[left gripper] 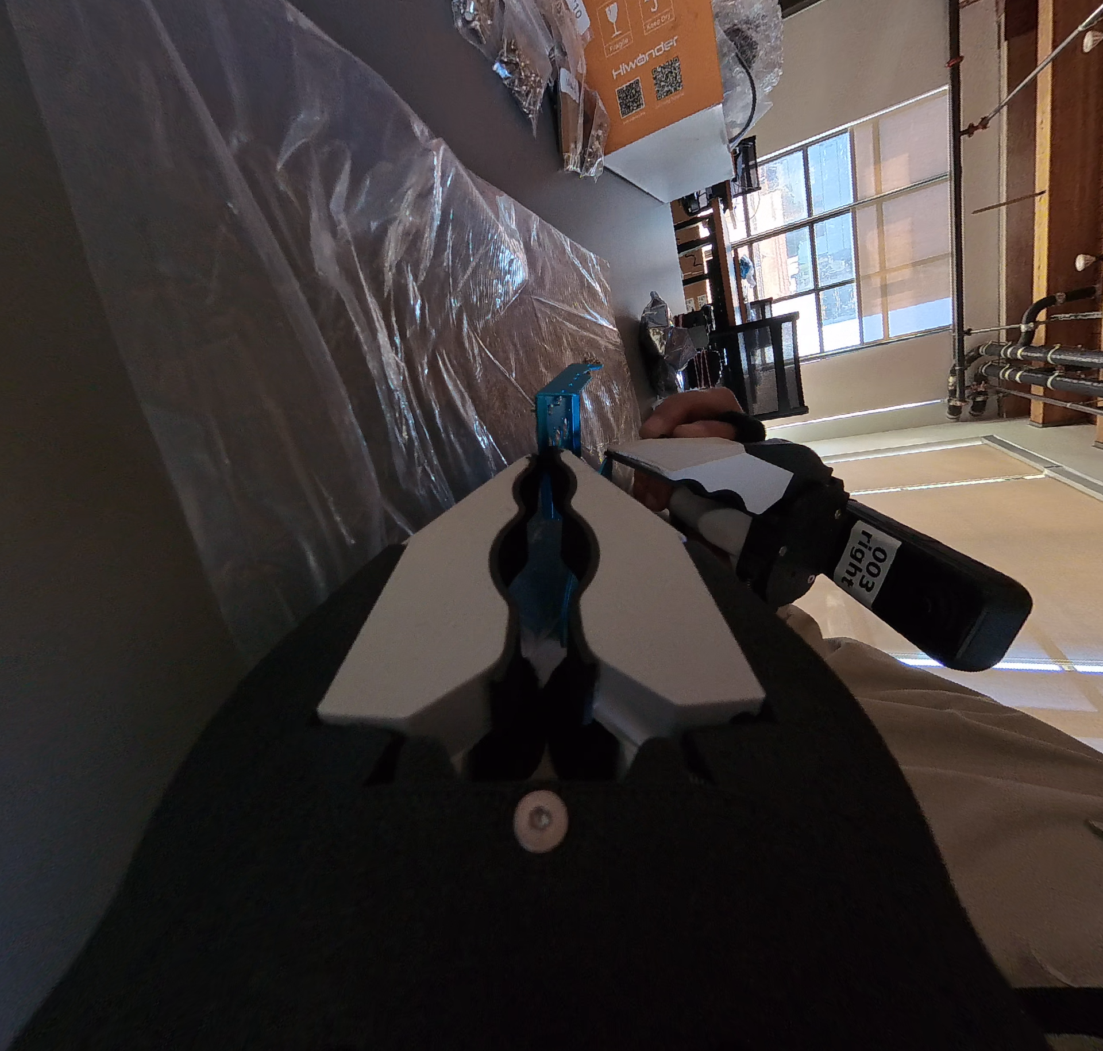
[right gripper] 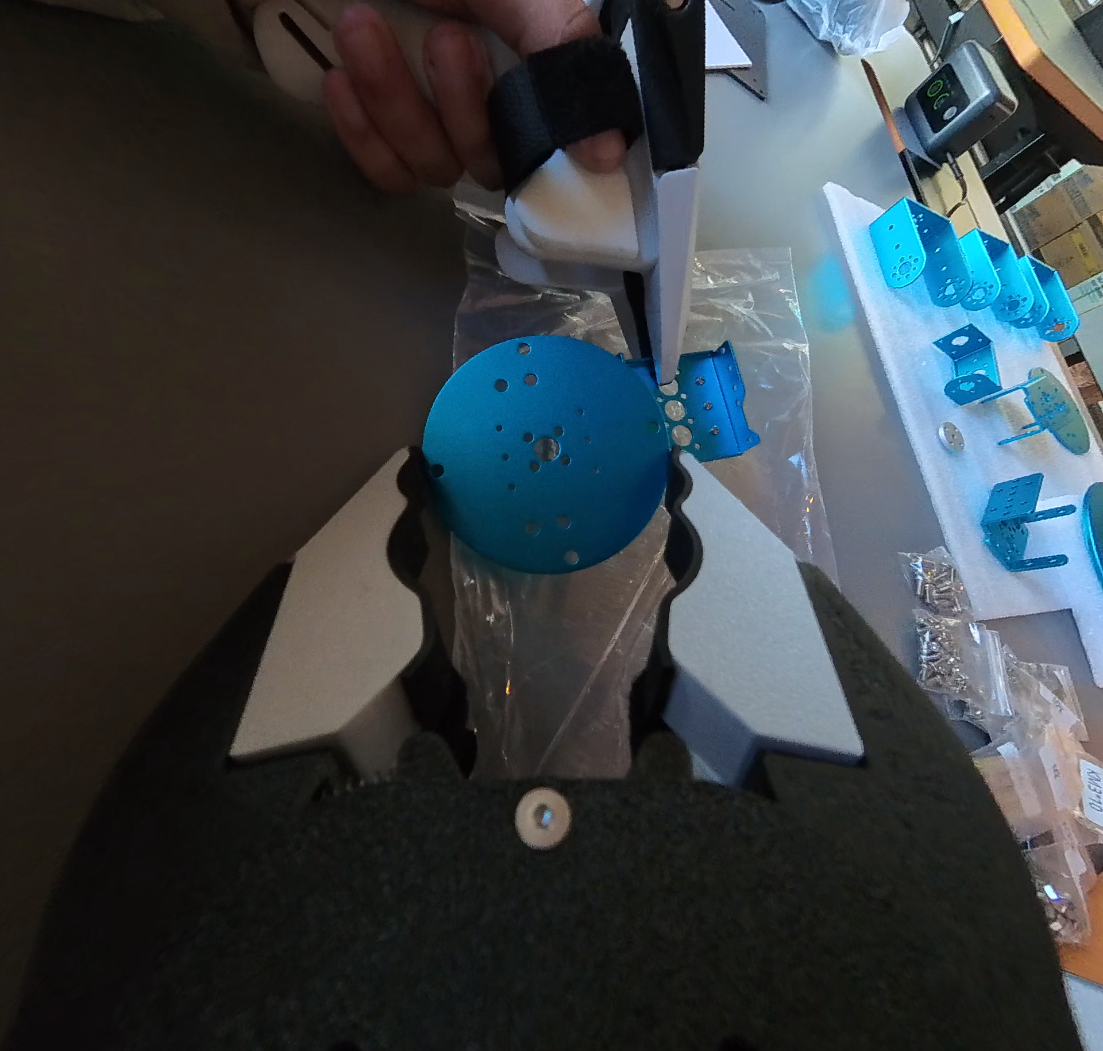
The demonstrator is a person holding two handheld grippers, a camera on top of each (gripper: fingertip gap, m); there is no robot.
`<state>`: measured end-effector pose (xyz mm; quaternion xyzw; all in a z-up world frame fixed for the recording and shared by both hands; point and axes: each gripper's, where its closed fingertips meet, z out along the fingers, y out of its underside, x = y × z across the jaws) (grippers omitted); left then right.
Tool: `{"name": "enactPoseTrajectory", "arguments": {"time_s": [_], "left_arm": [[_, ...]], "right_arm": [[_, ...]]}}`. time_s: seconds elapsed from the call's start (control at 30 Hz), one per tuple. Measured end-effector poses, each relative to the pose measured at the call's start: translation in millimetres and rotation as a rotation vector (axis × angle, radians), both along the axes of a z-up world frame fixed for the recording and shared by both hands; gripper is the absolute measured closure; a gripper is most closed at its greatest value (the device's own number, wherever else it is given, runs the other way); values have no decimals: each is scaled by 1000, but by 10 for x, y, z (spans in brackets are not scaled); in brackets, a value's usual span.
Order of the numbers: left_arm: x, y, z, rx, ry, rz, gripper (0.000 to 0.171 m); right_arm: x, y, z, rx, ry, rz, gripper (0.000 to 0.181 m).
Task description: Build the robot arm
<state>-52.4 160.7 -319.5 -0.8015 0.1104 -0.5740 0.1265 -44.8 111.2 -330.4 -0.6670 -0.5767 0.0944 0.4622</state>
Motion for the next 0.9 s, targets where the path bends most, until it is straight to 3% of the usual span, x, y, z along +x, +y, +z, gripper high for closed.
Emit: {"name": "enactPoseTrajectory", "arguments": {"time_s": [0.6,0.77,0.9], "left_arm": [[47,-43,15,-16,-16,-17,170],[31,-29,21,-12,-14,-9,170],[-33,-60,28,-13,-10,-2,170]], "right_arm": [[41,14,87,-153,135,-12,109],[207,62,203,-329,232,-47,122],[282,-41,-18,-498,145,-32,121]]}}
